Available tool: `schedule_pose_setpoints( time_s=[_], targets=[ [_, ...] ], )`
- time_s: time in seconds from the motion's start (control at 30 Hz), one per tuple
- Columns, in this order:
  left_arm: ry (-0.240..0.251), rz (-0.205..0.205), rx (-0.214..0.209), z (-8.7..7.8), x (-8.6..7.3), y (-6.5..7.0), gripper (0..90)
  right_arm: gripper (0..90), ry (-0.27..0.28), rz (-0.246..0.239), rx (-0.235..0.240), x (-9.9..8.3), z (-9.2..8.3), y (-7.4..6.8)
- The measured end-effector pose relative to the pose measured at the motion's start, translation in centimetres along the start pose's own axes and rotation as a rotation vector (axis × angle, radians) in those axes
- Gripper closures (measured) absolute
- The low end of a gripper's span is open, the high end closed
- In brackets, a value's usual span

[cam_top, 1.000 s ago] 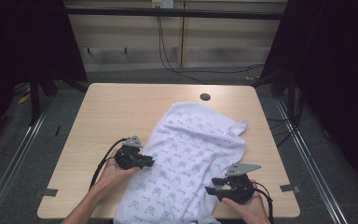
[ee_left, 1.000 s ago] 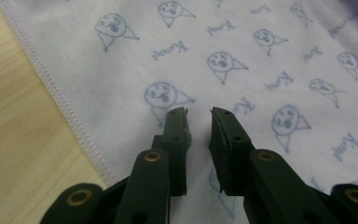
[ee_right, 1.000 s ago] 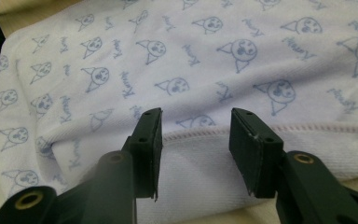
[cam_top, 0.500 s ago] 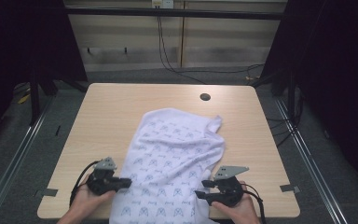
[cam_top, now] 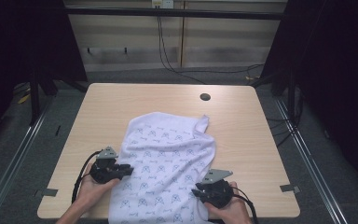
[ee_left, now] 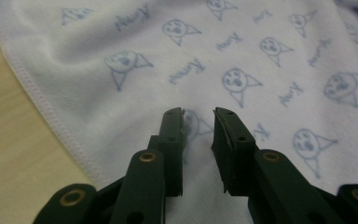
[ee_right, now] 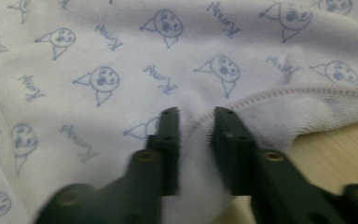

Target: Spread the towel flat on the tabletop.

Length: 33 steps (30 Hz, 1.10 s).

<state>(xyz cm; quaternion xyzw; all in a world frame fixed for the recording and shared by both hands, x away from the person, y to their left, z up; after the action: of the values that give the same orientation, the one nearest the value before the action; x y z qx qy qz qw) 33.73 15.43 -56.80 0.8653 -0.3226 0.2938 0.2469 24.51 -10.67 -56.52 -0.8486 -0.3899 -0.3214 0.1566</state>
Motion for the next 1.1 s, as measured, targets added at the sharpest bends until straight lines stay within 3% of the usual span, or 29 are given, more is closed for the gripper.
schedule_pose_setpoints(
  time_s=[0.03, 0.13, 0.2, 0.27, 0.3, 0.4, 0.57, 0.63, 0.67, 0.7, 0.73, 0.77, 0.87, 0.9, 0.93, 0.97, 1.0, 1.03, 1.07, 1.1],
  targets=[
    [0.000, 0.000, 0.000, 0.0, 0.0, 0.0, 76.4, 82.8, 0.000, 0.000, 0.000, 0.0, 0.0, 0.0],
    [0.005, 0.015, 0.018, -0.4, -0.4, 0.0, 76.5, 86.1, 0.023, 0.070, 0.013, -0.8, -2.1, 1.2],
    [0.010, 0.007, 0.006, -0.6, -0.6, 0.1, 76.7, 86.4, 0.054, 0.104, 0.008, -1.1, -3.4, 2.0],
    [0.012, 0.004, 0.008, -0.6, -0.7, 0.1, 77.0, 87.1, 0.076, 0.112, 0.013, -1.2, -4.0, 2.3],
    [0.009, 0.000, 0.012, -0.7, -0.7, 0.0, 77.0, 87.0, 0.097, 0.120, -0.024, -1.6, -5.2, 3.3],
    [0.006, 0.000, 0.009, -0.7, -0.7, -0.1, 77.4, 87.3, 0.108, 0.192, -0.024, -2.7, -6.6, 4.6],
    [0.009, -0.013, 0.006, -0.7, -0.6, -0.5, 82.1, 86.7, 0.073, 0.183, -0.021, -3.9, -7.5, 4.0],
    [-0.003, -0.004, 0.021, -0.4, -0.3, -0.4, 80.6, 81.5, 0.033, 0.189, -0.025, -4.9, -8.1, 4.2],
    [-0.003, -0.004, 0.021, -0.4, -0.3, -0.4, 77.7, 81.5, 0.033, 0.189, -0.025, -4.9, -8.1, 4.2],
    [-0.011, 0.029, 0.032, -0.4, -0.3, -0.2, 76.6, 79.0, 0.071, 0.209, -0.033, -5.2, -8.6, 4.8],
    [-0.006, 0.031, 0.017, -0.3, -0.2, 0.1, 76.6, 79.0, 0.090, 0.213, -0.026, -5.1, -8.7, 5.0],
    [0.003, 0.003, -0.020, -0.3, 0.1, 0.3, 77.2, 76.5, 0.116, 0.208, -0.027, -4.8, -8.7, 5.3],
    [0.067, -0.038, -0.031, -0.4, 1.7, -0.7, 77.5, 68.0, 0.145, 0.210, -0.025, -3.0, -7.5, 6.6],
    [0.067, -0.038, -0.031, -0.4, 1.7, -0.7, 77.4, 68.0, 0.145, 0.210, -0.025, -3.0, -7.5, 6.6],
    [0.085, -0.046, -0.041, -0.3, 2.3, -1.0, 76.8, 66.4, 0.154, 0.172, -0.008, -1.2, -6.2, 7.3],
    [0.133, -0.077, -0.062, -0.1, 3.3, -1.6, 74.9, 64.5, 0.164, 0.157, -0.009, -0.1, -5.5, 7.7],
    [0.148, -0.111, -0.102, 0.0, 3.7, -1.8, 72.5, 62.8, 0.186, 0.145, 0.007, 1.1, -4.8, 8.1],
    [0.159, -0.117, -0.081, 0.3, 3.9, -2.1, 70.5, 61.9, 0.213, 0.136, 0.026, 2.3, -4.1, 8.5],
    [0.144, -0.084, -0.043, 0.7, 3.9, -2.4, 70.6, 60.6, 0.219, 0.123, 0.031, 3.3, -3.3, 9.0],
    [0.116, -0.073, -0.048, 1.2, 3.6, -2.3, 70.6, 60.1, 0.216, 0.110, 0.035, 4.2, -2.4, 9.5]
  ],
)
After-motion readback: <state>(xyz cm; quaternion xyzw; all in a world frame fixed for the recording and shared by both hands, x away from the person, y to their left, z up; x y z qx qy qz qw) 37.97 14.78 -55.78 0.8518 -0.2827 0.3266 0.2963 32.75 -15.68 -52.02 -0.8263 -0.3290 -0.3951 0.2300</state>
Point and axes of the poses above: each handheld gripper's, and its own axes: z roughly forward along the jaws, x roughly out of its top, y roughly to its right, the point moved 10 cm from there along z, roughly forward along the jaws, and after that the axes turned 4 degrees about -z, right-handed, at the moved point
